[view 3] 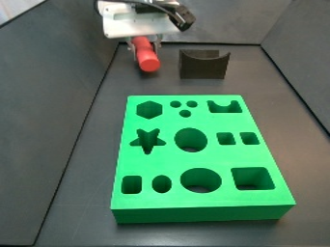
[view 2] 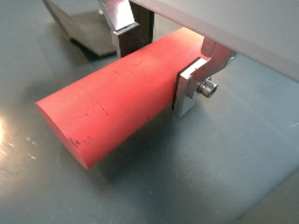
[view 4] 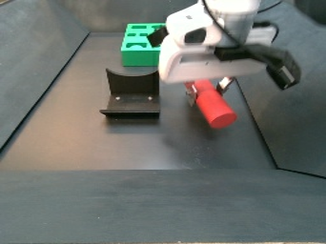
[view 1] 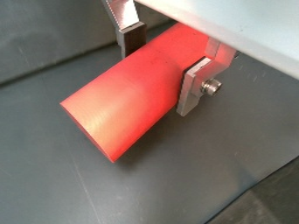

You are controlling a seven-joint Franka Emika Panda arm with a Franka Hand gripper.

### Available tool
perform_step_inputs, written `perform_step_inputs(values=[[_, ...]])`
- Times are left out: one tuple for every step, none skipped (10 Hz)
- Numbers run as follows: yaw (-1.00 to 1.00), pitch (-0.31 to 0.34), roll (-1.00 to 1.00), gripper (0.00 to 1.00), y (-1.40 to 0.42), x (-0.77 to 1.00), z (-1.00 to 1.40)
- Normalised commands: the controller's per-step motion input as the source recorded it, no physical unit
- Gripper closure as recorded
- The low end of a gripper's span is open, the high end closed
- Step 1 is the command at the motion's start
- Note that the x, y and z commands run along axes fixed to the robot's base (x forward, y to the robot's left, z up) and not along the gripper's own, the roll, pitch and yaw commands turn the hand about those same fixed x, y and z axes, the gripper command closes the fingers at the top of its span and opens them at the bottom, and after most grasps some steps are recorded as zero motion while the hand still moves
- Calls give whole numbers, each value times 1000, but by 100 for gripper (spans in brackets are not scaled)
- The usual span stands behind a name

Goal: Pick up the oval object. Move up. Place the oval object on the fixture. Regrasp the oval object. Move to above the board. Insert the oval object.
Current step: Move up, then place the oval object on the fixture.

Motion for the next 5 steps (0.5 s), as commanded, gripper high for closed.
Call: perform_step_inputs(values=[[-15,0,-50,100,1,-37,384],[-9,5,-64,100,0,-30,288],[0,0,0,100,0,0,1000],[3,-8,-10,100,1,8,1000],[8,14,-27,100,-6,-5,1000]])
